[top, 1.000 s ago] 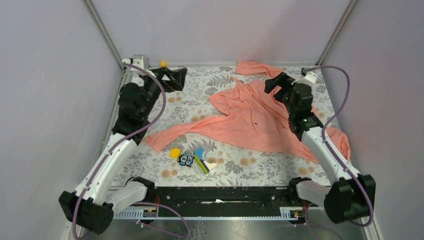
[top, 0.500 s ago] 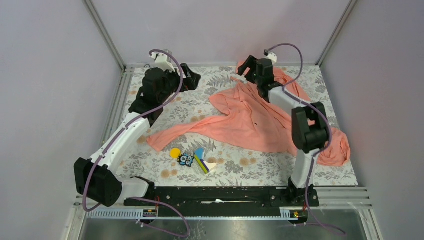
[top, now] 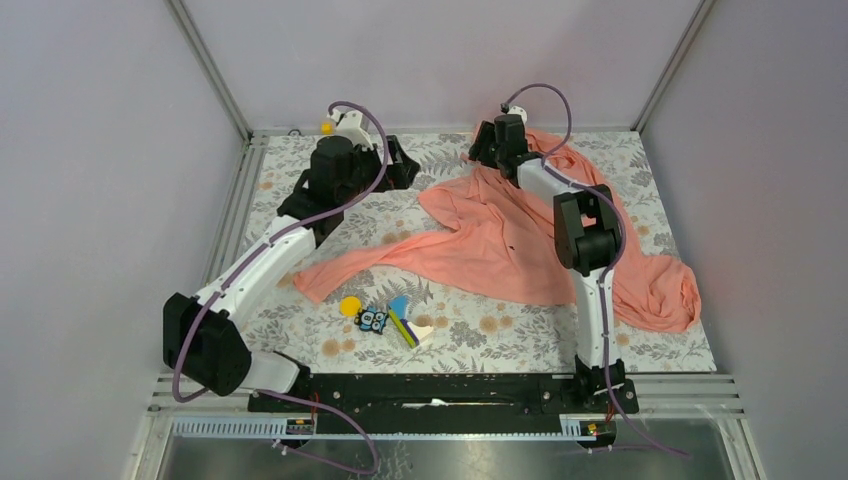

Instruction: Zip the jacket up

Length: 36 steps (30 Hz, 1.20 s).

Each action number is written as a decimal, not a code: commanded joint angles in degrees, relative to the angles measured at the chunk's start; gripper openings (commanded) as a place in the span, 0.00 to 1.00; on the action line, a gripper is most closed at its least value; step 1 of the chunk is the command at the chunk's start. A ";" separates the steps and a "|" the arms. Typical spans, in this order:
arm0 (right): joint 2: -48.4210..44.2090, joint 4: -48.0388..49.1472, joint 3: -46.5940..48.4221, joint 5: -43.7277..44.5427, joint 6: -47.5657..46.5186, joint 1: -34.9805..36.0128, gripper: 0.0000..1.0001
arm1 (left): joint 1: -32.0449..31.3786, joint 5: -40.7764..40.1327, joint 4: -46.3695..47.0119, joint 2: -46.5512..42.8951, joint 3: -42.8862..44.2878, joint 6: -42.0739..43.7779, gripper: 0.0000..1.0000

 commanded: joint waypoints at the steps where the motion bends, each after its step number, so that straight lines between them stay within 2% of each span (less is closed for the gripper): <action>1: 1.78 -7.18 5.76 -2.39 -1.06 -1.67 0.60 | -0.90 -0.09 -0.21 1.63 3.51 0.33 0.99; 10: 3.20 -15.02 7.44 -2.46 -0.97 -3.58 0.54 | -4.79 -3.33 -2.07 2.23 4.36 2.79 0.99; 16: 3.23 -12.98 5.41 -8.90 -0.32 -4.38 0.48 | -6.40 -4.31 -2.56 1.42 4.57 3.68 0.99; 21: 3.95 -12.92 5.98 -9.99 0.02 -4.51 0.39 | -6.52 -4.33 -2.56 1.05 4.53 3.68 0.99; 32: 5.79 -14.12 7.09 -11.66 -0.69 -5.37 0.41 | -6.70 -4.33 -2.61 0.93 4.57 3.59 0.99; 36: 8.11 -16.08 10.94 -14.01 -1.29 -5.73 0.41 | -6.65 -4.28 -2.78 1.51 4.81 3.59 0.99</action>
